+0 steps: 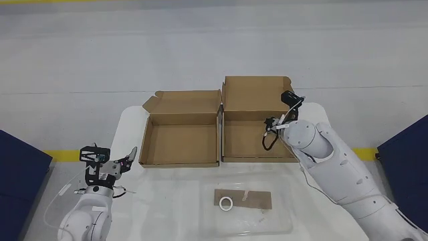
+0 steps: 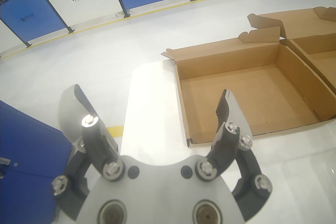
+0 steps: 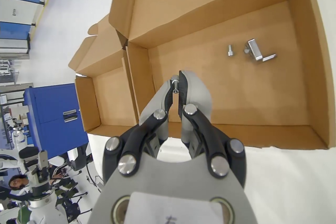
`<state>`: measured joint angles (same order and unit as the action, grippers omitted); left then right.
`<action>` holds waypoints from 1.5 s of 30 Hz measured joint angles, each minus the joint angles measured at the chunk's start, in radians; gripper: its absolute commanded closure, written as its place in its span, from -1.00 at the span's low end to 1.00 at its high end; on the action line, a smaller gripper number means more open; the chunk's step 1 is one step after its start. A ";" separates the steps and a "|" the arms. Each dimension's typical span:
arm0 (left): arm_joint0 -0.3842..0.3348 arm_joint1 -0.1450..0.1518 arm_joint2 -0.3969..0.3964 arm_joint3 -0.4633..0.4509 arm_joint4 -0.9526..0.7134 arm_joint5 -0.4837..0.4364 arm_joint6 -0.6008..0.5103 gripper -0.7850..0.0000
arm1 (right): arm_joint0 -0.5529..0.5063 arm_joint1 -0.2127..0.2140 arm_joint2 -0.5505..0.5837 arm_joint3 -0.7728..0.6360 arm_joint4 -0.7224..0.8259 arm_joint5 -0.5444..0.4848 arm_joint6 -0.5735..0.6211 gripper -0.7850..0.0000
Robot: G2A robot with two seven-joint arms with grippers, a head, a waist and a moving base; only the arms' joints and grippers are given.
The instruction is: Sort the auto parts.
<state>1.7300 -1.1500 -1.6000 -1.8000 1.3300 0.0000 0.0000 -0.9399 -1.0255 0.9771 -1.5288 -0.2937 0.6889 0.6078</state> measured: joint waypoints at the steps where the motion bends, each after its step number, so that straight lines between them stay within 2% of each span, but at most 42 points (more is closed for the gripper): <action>1: 0.000 0.000 0.000 0.000 0.000 0.000 0.000 -1.00 | 0.000 0.000 0.000 0.000 0.000 0.000 0.000 1.00; 11: 0.000 0.000 0.000 0.000 0.000 0.000 0.000 -1.00 | -0.002 0.000 0.004 0.001 0.001 -0.012 -0.008 1.00; 15: 0.000 0.000 0.000 0.000 0.000 0.000 0.000 -1.00 | 0.057 -0.010 -0.043 0.064 -0.070 0.024 0.049 1.00; 18: 0.000 0.000 0.000 0.000 0.000 0.000 0.000 -1.00 | 0.140 -0.033 -0.117 0.148 -0.122 0.066 0.111 1.00; 25: 0.000 0.000 0.000 0.000 0.000 0.000 0.000 -1.00 | 0.314 -0.119 -0.302 0.387 -0.167 0.107 0.205 1.00; 33: 0.000 0.000 0.000 0.000 0.000 0.000 0.000 -1.00 | 0.397 -0.206 -0.385 0.603 -0.108 0.083 0.237 1.00; 45: 0.000 0.000 0.000 0.000 0.000 0.000 0.000 -1.00 | 0.383 -0.214 -0.381 0.640 -0.105 0.048 0.214 1.00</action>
<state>1.7300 -1.1500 -1.6000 -1.8000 1.3300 0.0000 0.0000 -0.5567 -1.2391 0.5960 -0.8885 -0.3986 0.7370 0.8222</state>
